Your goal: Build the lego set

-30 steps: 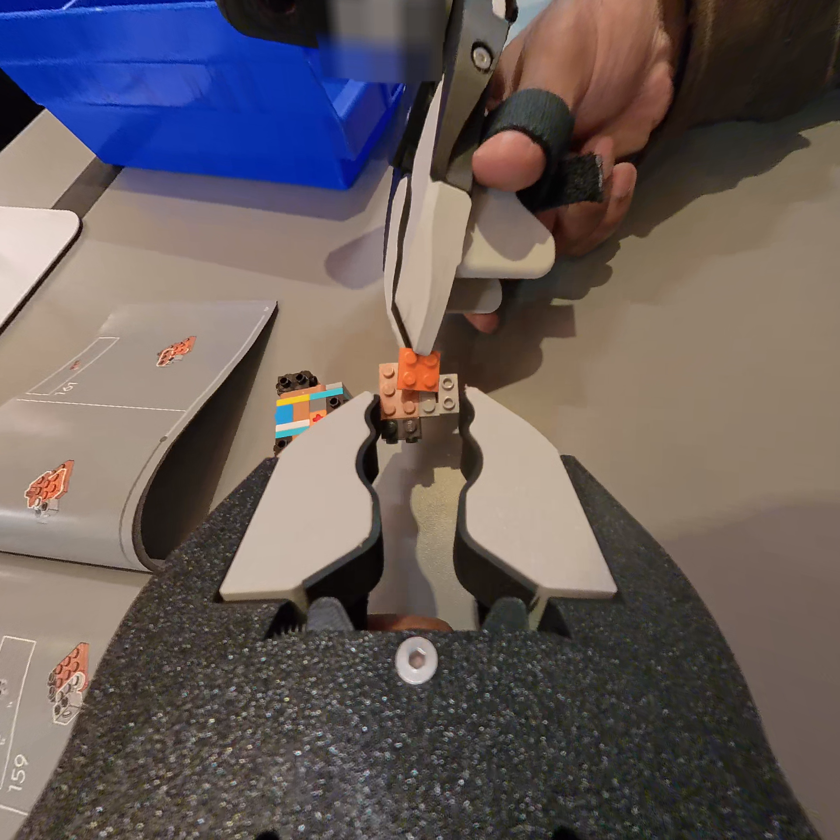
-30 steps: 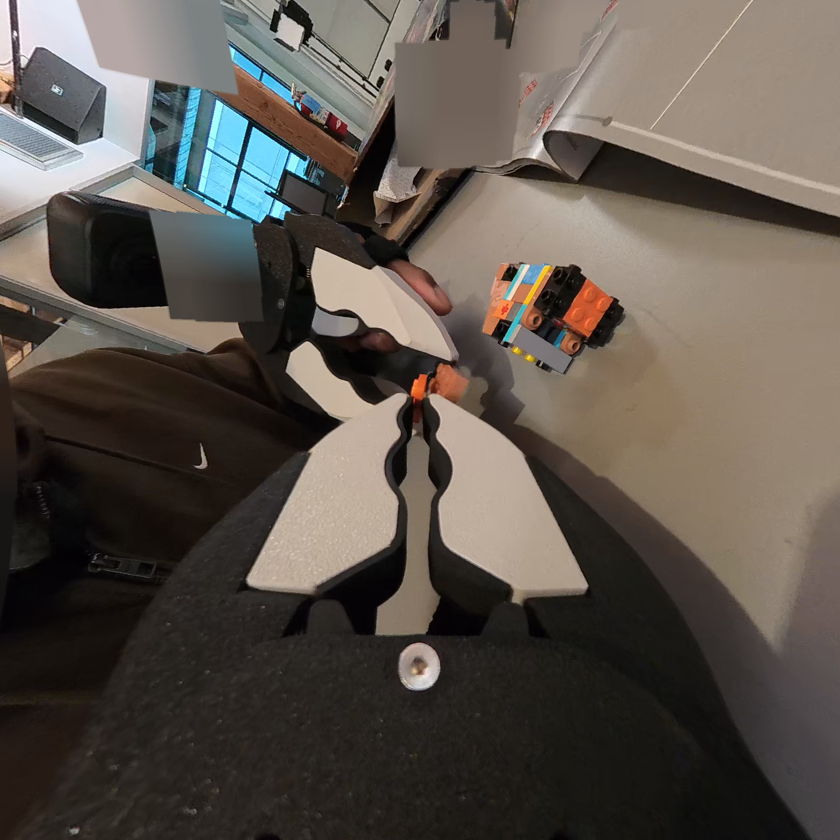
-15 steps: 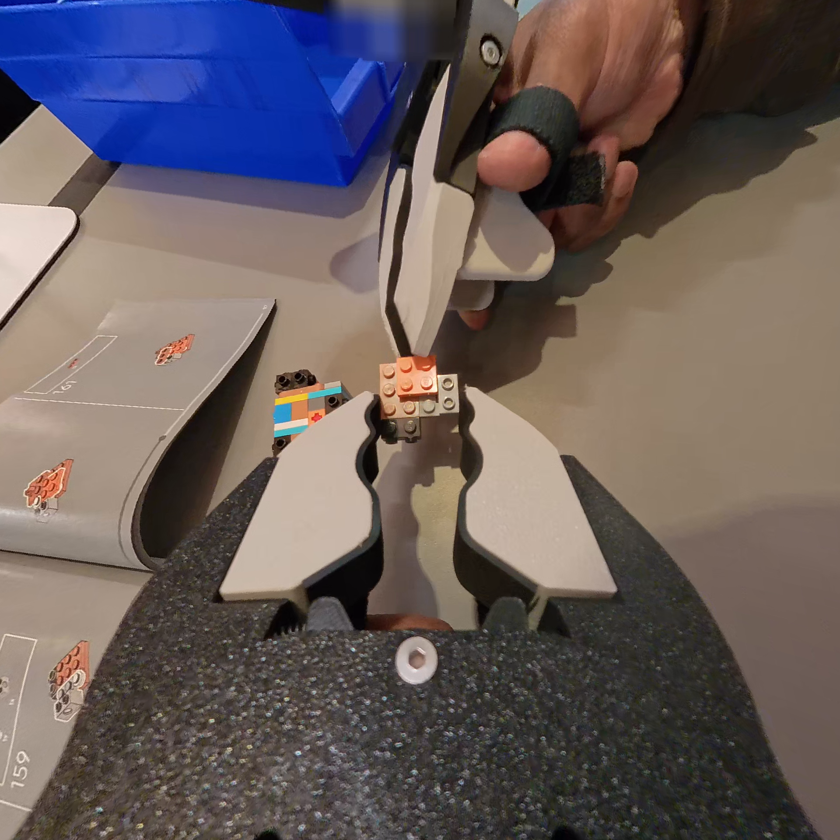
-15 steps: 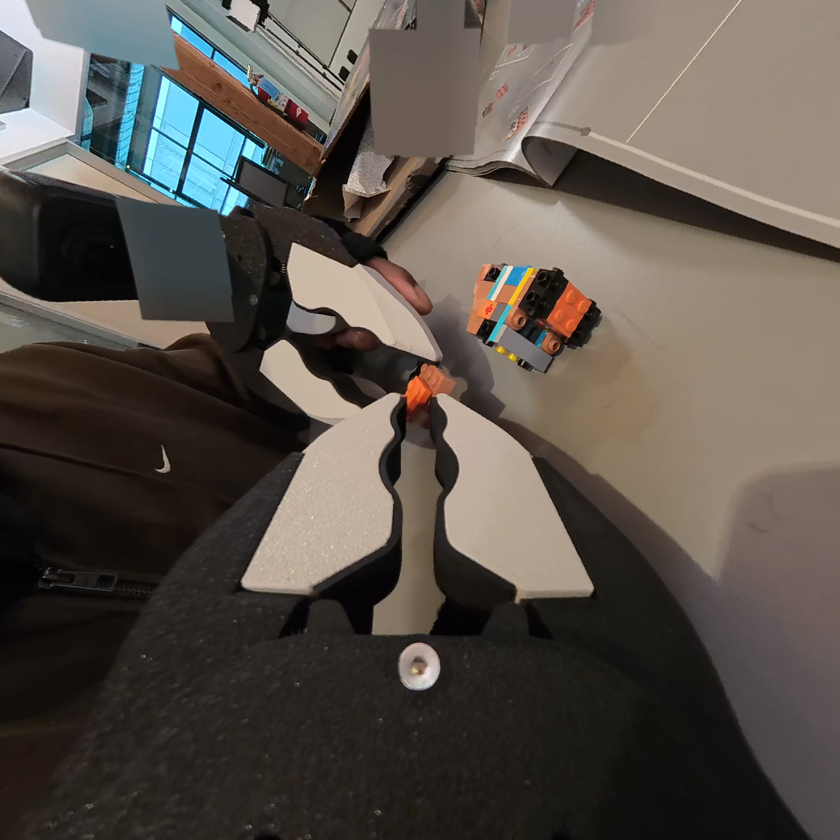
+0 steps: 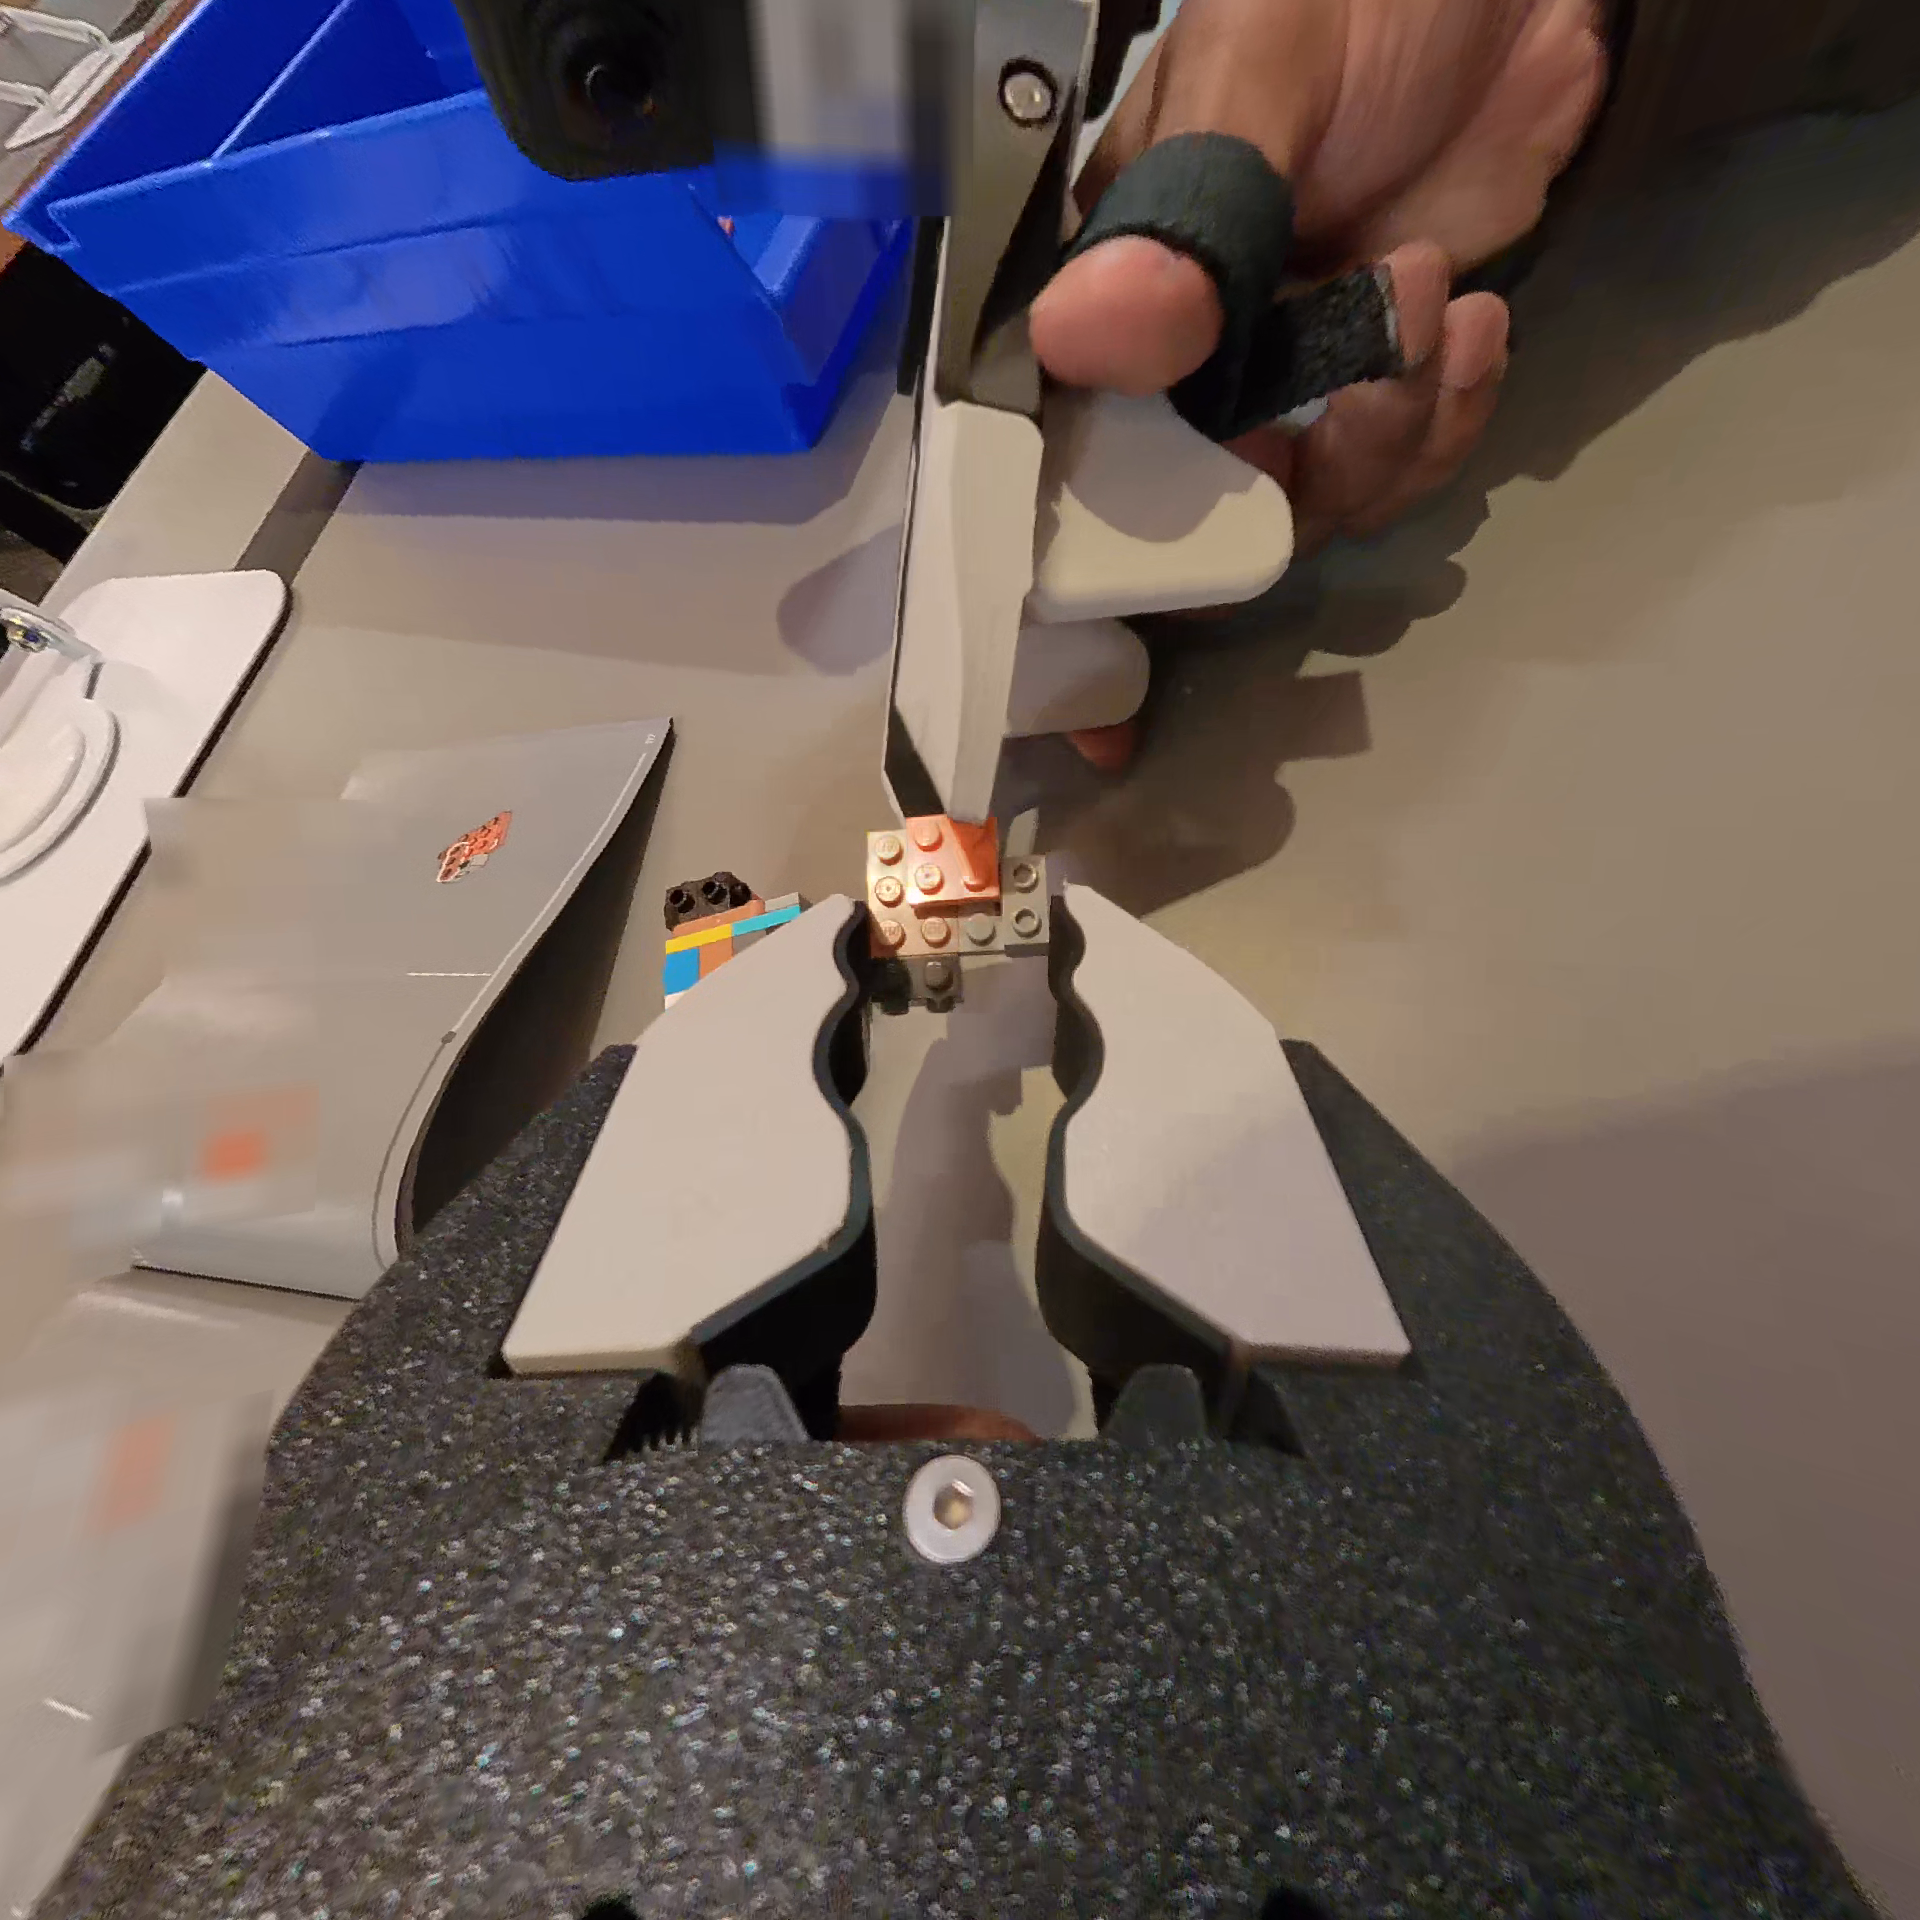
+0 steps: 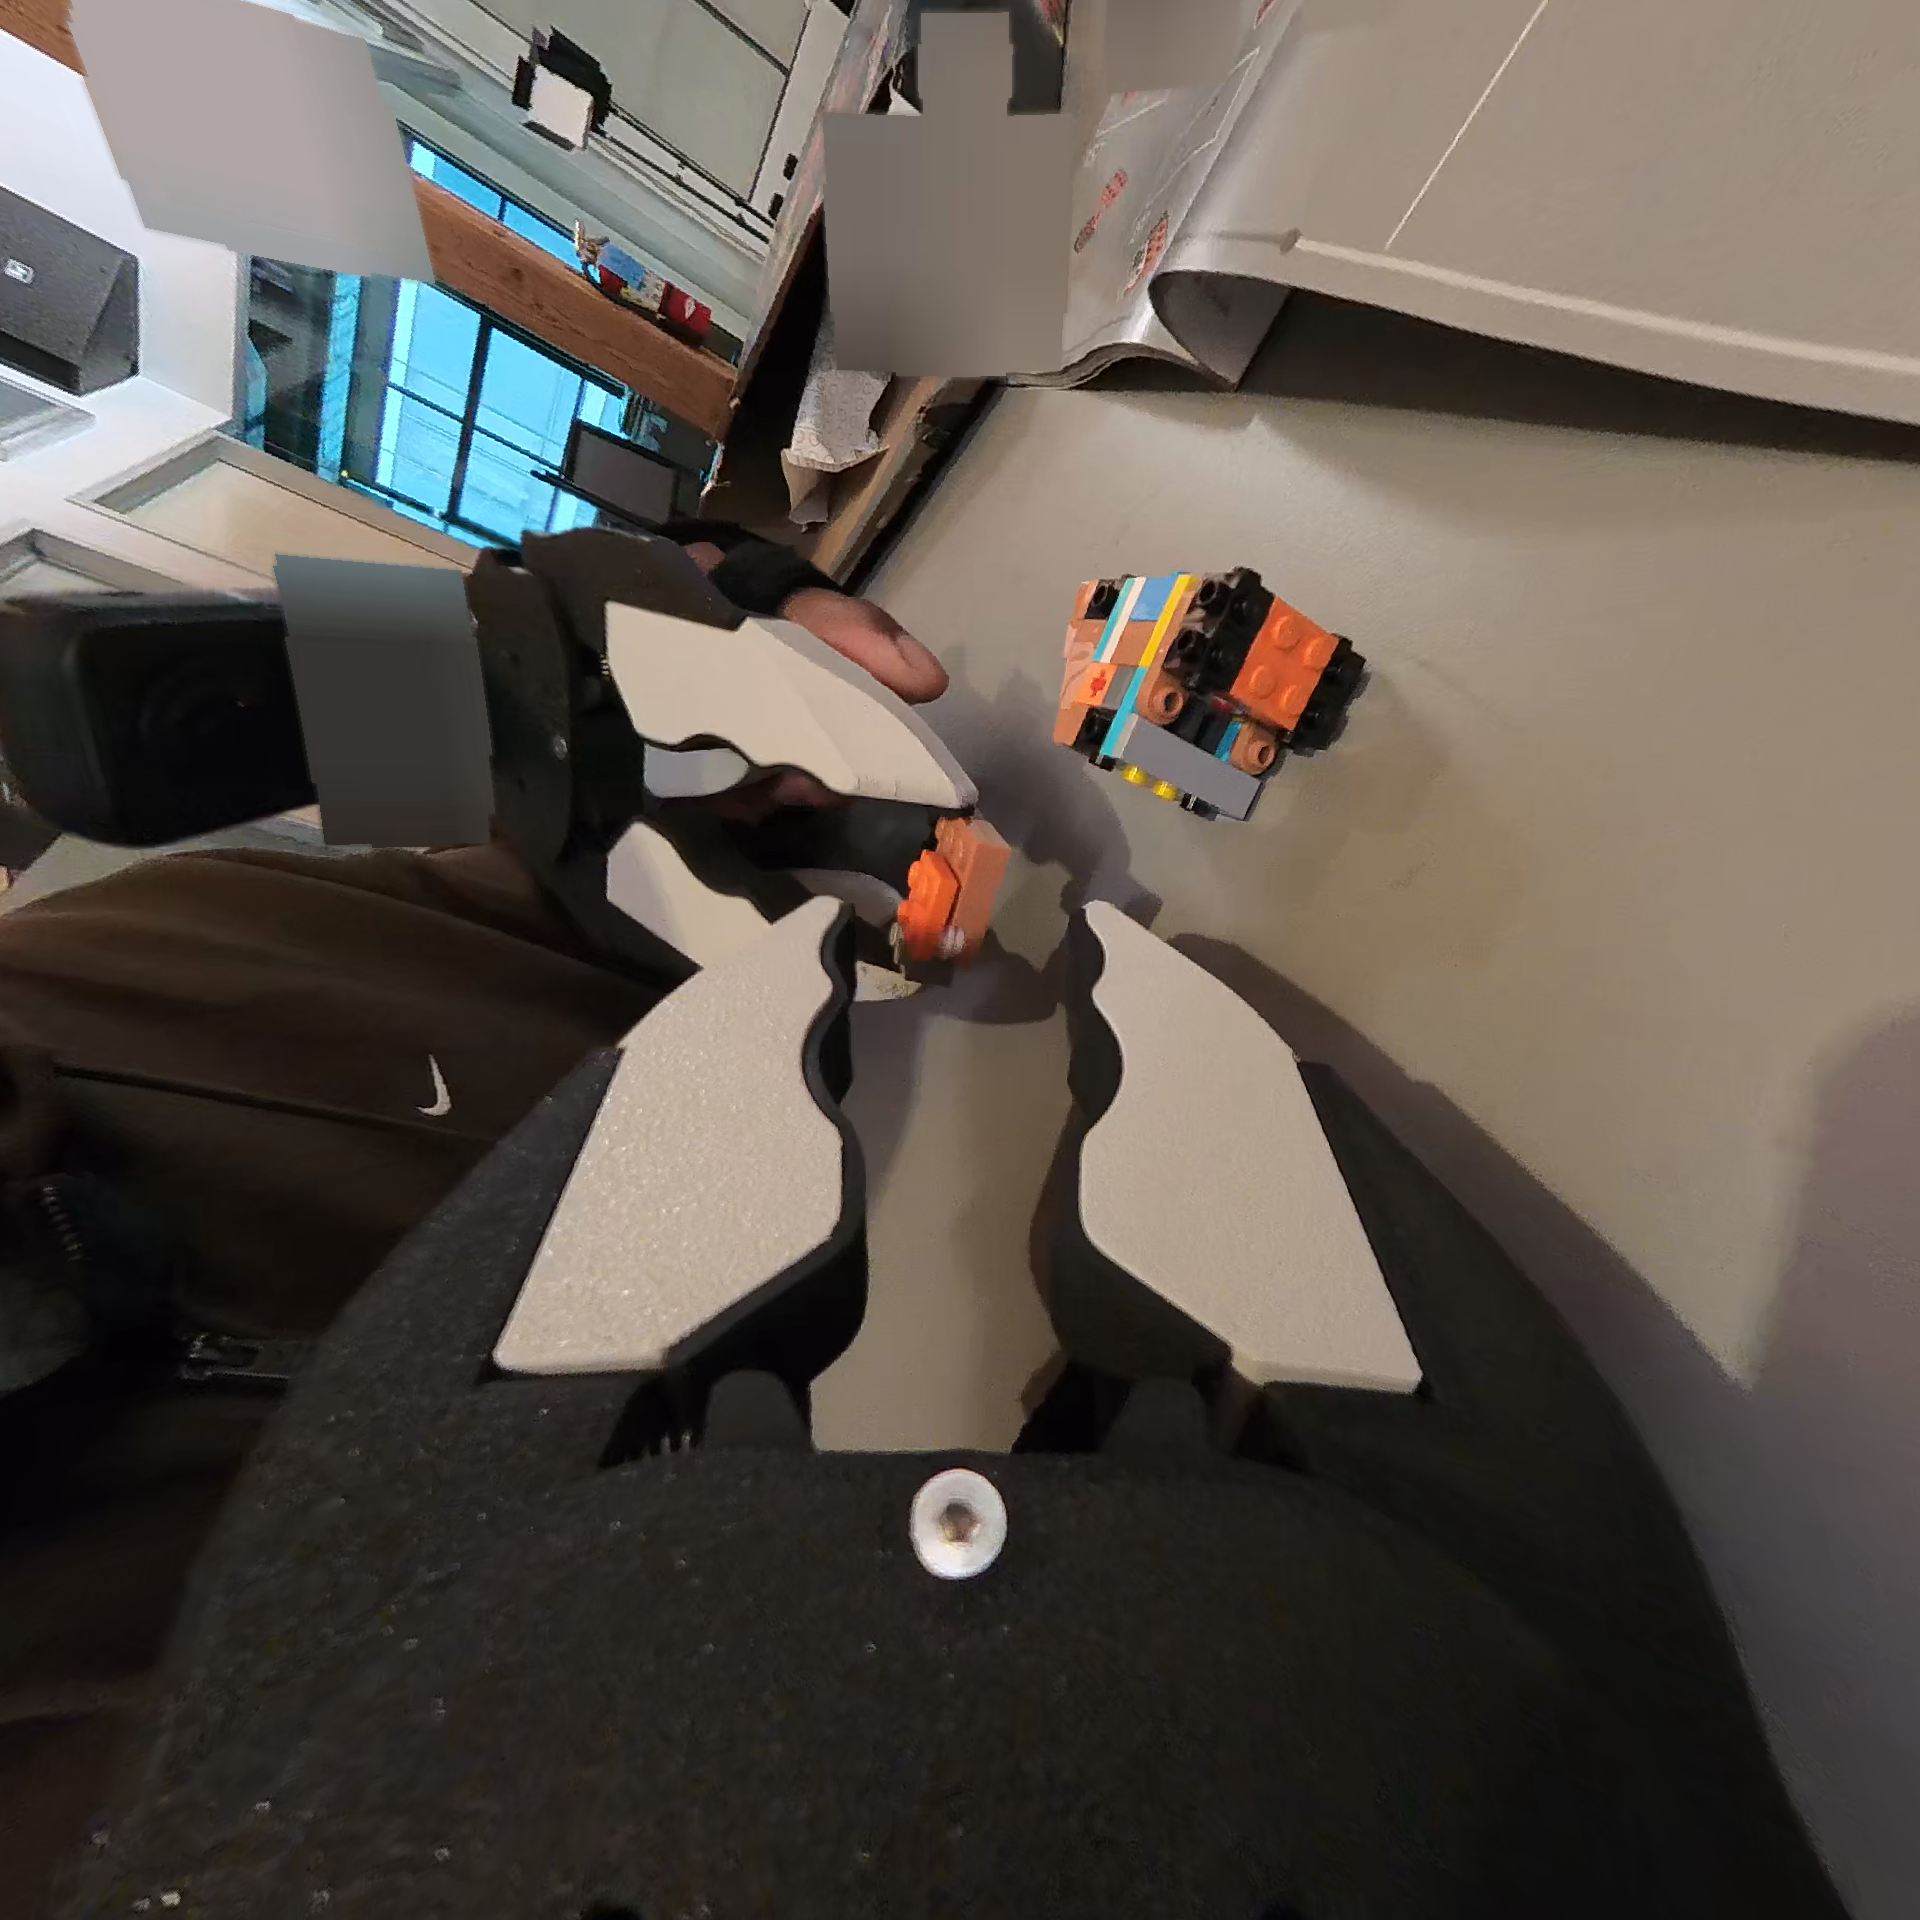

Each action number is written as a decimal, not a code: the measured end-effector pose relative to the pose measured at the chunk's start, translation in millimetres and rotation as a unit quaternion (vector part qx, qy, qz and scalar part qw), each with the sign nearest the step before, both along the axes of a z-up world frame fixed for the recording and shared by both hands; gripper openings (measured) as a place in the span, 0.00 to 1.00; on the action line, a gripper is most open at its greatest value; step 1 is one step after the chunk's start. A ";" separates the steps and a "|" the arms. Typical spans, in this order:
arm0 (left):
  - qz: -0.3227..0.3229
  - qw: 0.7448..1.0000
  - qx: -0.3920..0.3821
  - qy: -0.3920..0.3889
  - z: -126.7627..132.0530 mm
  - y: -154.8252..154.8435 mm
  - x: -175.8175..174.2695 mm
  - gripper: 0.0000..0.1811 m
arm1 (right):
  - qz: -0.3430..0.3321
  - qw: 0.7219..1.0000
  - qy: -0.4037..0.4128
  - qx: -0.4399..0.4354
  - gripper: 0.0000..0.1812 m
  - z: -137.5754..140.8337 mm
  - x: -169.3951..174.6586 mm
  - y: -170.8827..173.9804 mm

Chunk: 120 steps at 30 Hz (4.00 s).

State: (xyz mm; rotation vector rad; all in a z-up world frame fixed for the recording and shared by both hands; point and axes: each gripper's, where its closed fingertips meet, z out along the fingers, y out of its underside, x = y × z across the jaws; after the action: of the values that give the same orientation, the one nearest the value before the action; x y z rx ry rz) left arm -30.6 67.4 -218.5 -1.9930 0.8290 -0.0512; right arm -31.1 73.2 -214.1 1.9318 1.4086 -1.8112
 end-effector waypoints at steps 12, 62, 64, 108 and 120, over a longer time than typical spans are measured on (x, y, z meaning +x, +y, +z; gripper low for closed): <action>-0.003 0.999 0.021 0.038 2.5 -0.1 2.6 0.18 | 0.002 1.000 -0.003 -0.013 0.16 -2.7 -2.3 -3.7; -0.029 0.985 0.164 -0.053 59.0 0.8 -2.3 0.25 | -0.033 0.978 0.194 0.063 0.07 55.3 -3.8 -3.7; -0.037 0.982 0.145 -0.113 63.1 -1.2 -2.0 0.27 | -0.036 0.974 0.218 0.053 0.07 63.7 -2.4 -3.4; -0.086 0.802 0.049 -0.590 93.3 -8.4 -4.0 0.05 | -0.066 0.932 0.321 0.154 0.16 90.2 -3.1 -16.2; -0.137 0.763 0.073 -0.628 101.8 -14.6 1.8 0.05 | -0.080 0.931 0.310 0.174 0.15 93.6 -3.0 -23.2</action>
State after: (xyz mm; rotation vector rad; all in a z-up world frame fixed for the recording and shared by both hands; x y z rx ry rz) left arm -28.8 52.8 -116.6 -1.2075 0.1722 -1.2991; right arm -34.1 50.1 -120.4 1.7207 1.9109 -2.5549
